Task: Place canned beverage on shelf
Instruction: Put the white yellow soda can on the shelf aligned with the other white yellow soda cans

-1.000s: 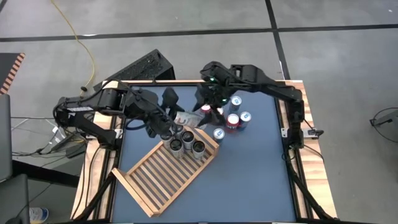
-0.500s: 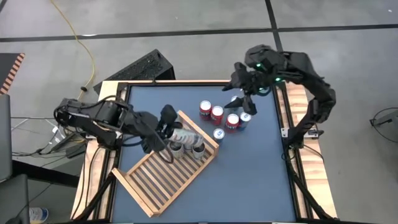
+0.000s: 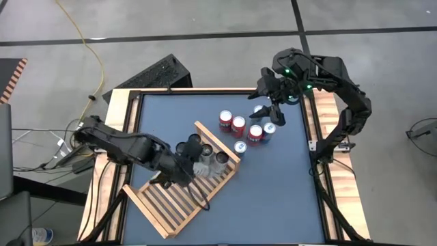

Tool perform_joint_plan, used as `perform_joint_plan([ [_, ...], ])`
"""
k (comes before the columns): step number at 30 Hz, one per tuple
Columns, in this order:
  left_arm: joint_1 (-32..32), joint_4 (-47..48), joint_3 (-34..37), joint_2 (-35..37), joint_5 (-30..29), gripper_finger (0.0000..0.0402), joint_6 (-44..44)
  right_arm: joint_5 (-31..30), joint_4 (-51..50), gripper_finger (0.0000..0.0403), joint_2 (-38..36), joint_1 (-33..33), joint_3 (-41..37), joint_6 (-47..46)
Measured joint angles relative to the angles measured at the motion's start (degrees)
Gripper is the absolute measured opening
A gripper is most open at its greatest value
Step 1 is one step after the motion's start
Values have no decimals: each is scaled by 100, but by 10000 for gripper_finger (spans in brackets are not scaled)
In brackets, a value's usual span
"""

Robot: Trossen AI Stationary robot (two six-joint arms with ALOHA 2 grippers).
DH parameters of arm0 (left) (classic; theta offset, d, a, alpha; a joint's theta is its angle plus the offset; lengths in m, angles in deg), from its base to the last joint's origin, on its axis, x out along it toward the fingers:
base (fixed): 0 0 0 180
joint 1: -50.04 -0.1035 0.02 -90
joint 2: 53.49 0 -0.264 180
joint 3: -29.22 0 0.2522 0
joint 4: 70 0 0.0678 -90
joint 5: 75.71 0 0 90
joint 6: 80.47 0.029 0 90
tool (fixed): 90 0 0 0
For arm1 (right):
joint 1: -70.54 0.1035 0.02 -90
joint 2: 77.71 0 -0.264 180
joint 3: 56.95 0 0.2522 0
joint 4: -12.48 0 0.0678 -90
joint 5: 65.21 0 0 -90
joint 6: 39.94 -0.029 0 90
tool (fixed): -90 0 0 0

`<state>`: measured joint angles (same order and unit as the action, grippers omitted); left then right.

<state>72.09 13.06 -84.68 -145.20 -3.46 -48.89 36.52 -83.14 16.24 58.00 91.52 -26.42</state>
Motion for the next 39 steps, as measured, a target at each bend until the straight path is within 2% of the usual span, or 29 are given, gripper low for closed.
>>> perform_joint_plan([
  [9,94,268,-326,-159,232,257,-380,11,45,276,2,22,0,-451],
  [14,89,277,-365,-159,702,257,-466,13,42,276,100,61,0,-570],
  [20,86,324,-352,-195,702,257,-410,-53,-38,276,90,61,1,-607],
  [24,77,311,-97,-226,625,257,-175,-101,-117,276,105,92,0,-716],
  [33,-121,-181,195,-295,527,257,74,-105,-256,276,96,97,0,-765],
  [39,-168,-110,179,-697,814,257,81,-118,-256,276,96,203,0,-754],
])
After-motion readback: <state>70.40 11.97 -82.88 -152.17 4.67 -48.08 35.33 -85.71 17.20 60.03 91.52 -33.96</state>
